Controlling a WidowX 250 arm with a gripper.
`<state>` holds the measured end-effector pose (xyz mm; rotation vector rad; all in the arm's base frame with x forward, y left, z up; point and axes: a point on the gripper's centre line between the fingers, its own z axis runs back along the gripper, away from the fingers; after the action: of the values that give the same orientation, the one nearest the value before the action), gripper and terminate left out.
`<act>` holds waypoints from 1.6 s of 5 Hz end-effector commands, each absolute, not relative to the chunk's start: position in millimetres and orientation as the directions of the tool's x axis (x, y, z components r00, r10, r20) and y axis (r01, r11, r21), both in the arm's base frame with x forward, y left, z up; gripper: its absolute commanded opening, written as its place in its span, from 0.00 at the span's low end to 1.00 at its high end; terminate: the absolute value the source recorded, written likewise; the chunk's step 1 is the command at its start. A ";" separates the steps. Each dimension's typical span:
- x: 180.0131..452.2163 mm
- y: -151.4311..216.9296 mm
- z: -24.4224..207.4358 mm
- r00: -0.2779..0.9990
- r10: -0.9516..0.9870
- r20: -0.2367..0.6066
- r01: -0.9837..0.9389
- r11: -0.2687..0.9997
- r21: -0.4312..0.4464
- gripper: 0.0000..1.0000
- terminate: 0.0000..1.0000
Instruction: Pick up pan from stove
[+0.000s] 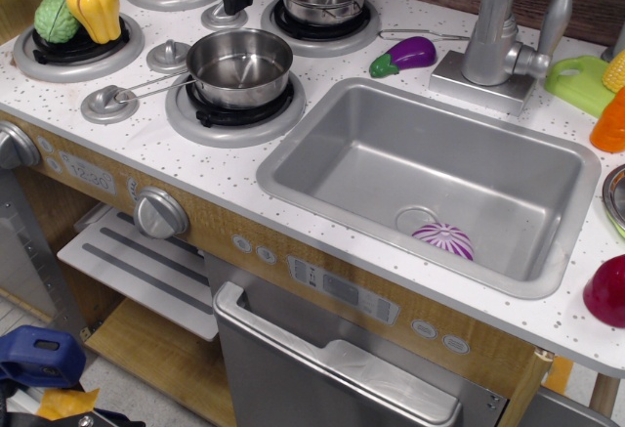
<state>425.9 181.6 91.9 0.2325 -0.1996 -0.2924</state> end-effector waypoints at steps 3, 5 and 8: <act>431.6 185.6 75.4 0.925 -0.329 0.191 0.280 0.929 0.242 1.00 0.00; 434.7 190.5 59.2 0.918 -0.340 0.202 0.298 0.931 0.213 1.00 0.00; 434.5 193.4 51.3 0.929 -0.312 0.200 0.276 0.943 0.187 0.00 0.00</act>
<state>426.6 187.5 31.7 0.1326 -0.1536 -0.3000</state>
